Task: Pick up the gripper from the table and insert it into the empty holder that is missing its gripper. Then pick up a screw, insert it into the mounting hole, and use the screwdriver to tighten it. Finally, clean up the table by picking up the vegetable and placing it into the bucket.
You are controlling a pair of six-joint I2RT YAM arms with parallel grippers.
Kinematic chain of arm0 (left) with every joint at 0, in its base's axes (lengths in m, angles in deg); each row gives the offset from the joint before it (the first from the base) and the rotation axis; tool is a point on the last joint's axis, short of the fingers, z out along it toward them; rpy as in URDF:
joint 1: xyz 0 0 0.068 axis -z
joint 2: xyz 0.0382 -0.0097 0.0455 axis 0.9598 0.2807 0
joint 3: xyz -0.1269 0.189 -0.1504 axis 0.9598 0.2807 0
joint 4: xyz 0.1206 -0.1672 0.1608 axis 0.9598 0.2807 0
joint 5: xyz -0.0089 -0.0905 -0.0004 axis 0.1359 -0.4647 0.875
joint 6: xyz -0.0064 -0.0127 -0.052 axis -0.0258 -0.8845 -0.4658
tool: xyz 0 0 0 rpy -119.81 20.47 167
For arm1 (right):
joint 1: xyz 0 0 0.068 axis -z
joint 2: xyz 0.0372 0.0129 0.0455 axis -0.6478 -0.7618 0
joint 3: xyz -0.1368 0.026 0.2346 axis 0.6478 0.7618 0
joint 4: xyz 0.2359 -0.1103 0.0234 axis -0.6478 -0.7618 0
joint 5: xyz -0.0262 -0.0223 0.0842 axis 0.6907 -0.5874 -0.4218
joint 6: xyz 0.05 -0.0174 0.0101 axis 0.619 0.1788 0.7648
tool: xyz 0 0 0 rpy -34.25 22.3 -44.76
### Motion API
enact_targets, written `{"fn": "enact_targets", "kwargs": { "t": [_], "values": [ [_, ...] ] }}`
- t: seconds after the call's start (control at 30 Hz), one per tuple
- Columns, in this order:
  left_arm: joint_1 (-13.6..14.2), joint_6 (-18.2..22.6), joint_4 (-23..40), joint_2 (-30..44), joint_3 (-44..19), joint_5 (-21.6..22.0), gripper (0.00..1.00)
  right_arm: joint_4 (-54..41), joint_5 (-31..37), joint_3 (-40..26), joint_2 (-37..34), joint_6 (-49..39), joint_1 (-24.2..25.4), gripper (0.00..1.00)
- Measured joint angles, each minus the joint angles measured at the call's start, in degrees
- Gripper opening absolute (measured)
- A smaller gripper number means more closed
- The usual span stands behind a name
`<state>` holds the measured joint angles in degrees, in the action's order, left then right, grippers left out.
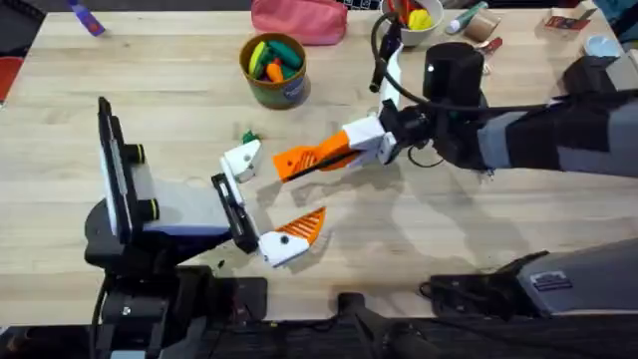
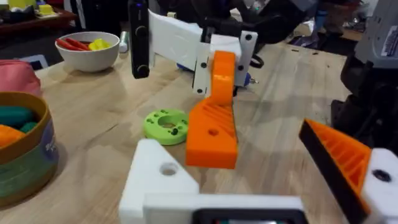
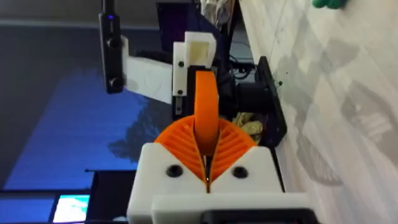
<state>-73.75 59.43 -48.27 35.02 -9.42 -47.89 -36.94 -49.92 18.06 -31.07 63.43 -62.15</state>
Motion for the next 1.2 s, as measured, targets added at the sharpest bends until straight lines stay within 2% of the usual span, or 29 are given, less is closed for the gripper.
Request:
{"fn": "enact_targets", "kwargs": {
  "t": [0.43, 0.67, 0.97, 1.2],
  "values": [
    [0.0, 0.0, -0.04, 0.0, 0.0, 0.13, 0.985, 0.79, -0.07, -0.22, 0.0, 5.46, -3.35, 0.009],
    [0.0, 0.0, -0.04, 0.02, 0.0, 0.13, 0.985, 1.41, -0.13, -2.28, -0.31, 5.71, -3.61, 0.009],
    [0.0, 0.0, -0.04, 0.0, 0.0, 0.19, 0.985, 2.08, -0.13, -5.89, -4.56, 5.69, -4.98, 0.009],
    [0.0, -0.22, -0.04, 0.0, 0.0, 0.28, 0.985, 2.23, -0.15, -6.21, -5.35, 4.42, -5.41, 0.009]
  ]
}}
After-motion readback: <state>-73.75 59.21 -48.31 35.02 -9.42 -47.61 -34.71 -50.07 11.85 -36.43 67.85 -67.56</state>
